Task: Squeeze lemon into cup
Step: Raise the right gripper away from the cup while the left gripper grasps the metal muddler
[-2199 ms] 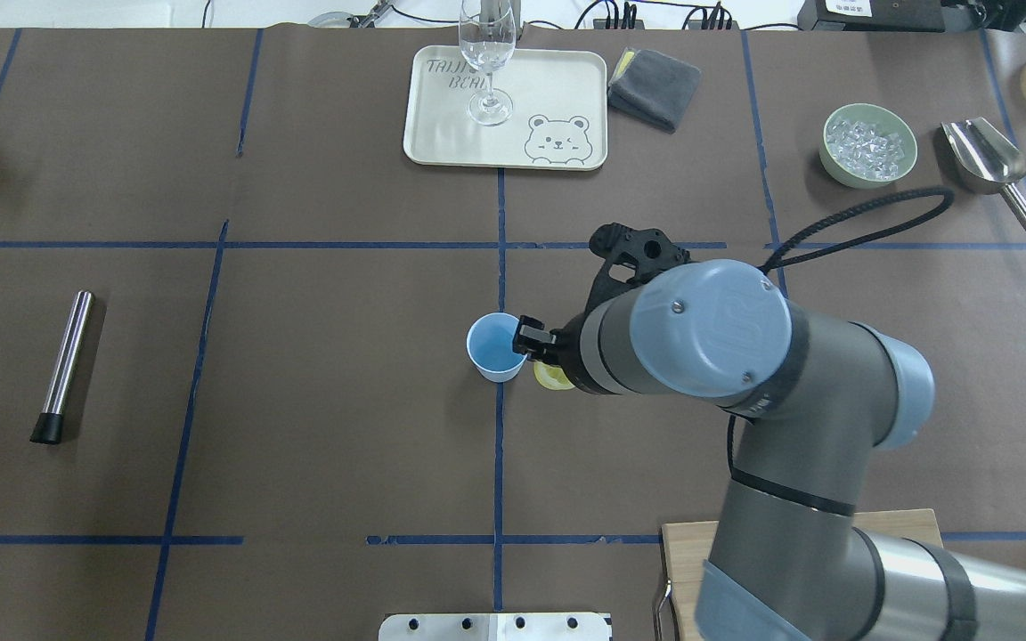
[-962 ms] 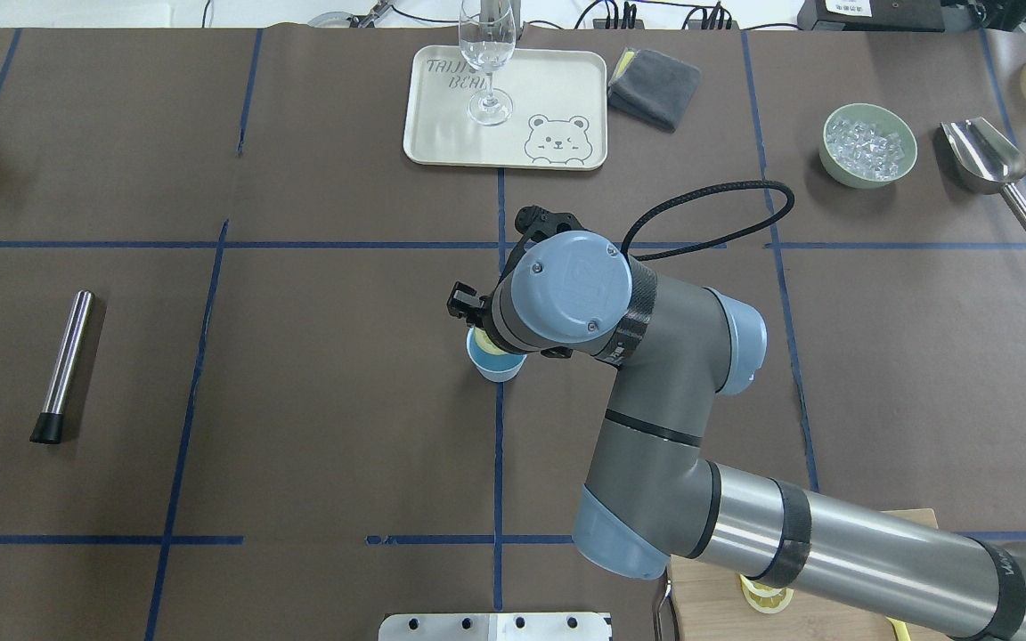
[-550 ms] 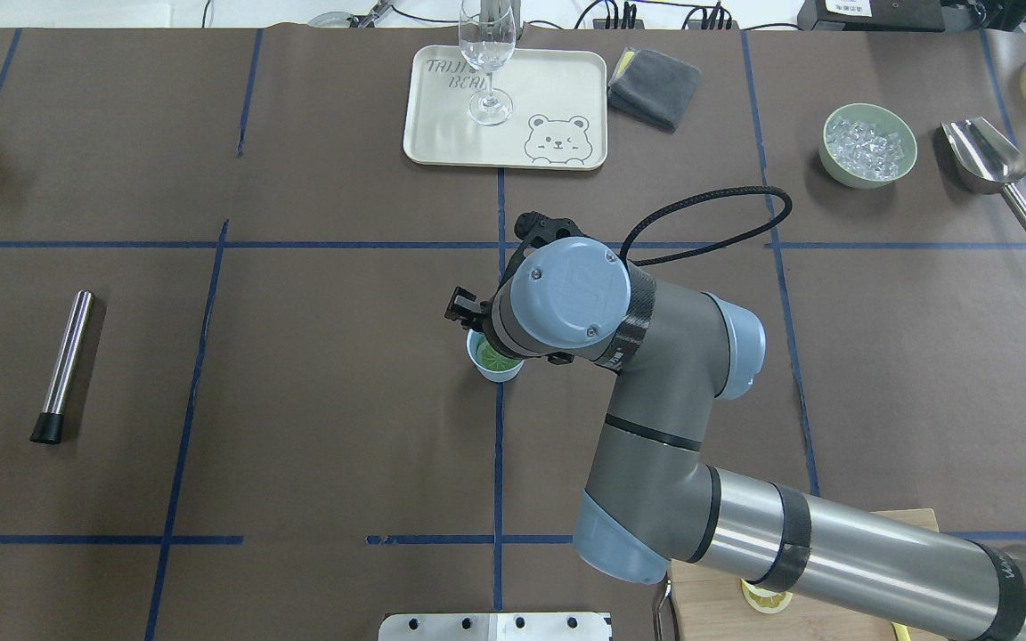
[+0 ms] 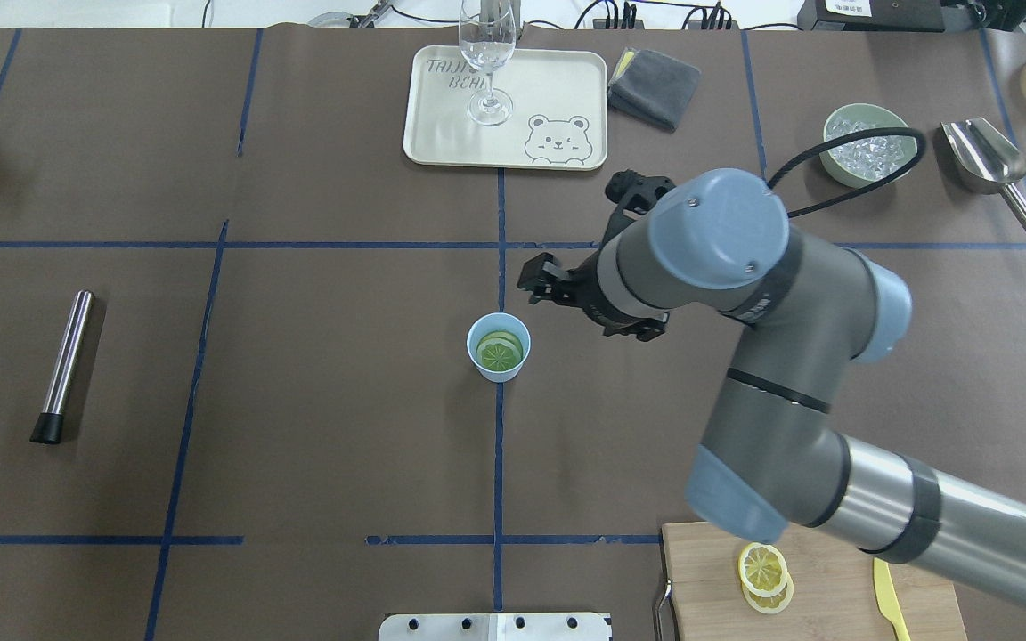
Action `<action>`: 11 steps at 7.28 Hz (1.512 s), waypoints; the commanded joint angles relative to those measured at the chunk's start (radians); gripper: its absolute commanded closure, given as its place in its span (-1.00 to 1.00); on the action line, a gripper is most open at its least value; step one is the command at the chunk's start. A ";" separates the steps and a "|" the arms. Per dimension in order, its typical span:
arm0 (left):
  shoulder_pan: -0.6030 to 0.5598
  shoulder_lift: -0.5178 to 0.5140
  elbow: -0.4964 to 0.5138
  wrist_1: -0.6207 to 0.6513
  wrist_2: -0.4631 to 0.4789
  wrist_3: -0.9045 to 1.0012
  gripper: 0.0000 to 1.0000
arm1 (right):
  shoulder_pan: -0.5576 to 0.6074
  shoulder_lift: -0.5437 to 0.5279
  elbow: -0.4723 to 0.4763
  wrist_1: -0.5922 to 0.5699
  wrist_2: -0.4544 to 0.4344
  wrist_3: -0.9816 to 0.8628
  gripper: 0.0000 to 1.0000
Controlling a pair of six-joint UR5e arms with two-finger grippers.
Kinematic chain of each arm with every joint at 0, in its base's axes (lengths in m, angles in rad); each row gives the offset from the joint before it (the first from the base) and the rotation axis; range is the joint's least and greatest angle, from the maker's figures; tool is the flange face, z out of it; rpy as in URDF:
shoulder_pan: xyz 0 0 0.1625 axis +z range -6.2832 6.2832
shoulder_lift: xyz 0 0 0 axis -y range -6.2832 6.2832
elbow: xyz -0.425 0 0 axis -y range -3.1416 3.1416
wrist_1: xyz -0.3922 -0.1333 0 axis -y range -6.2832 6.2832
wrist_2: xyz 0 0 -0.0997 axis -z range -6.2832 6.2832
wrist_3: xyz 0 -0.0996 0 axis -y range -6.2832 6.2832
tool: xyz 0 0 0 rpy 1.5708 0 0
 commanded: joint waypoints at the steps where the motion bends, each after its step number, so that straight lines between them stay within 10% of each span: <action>1: 0.196 -0.020 0.003 -0.156 0.042 -0.291 -1.00 | 0.075 -0.172 0.096 0.001 0.040 -0.171 -1.00; 11: 0.574 -0.123 0.130 -0.198 0.312 -0.702 -0.64 | 0.147 -0.322 0.114 0.088 0.091 -0.321 -1.00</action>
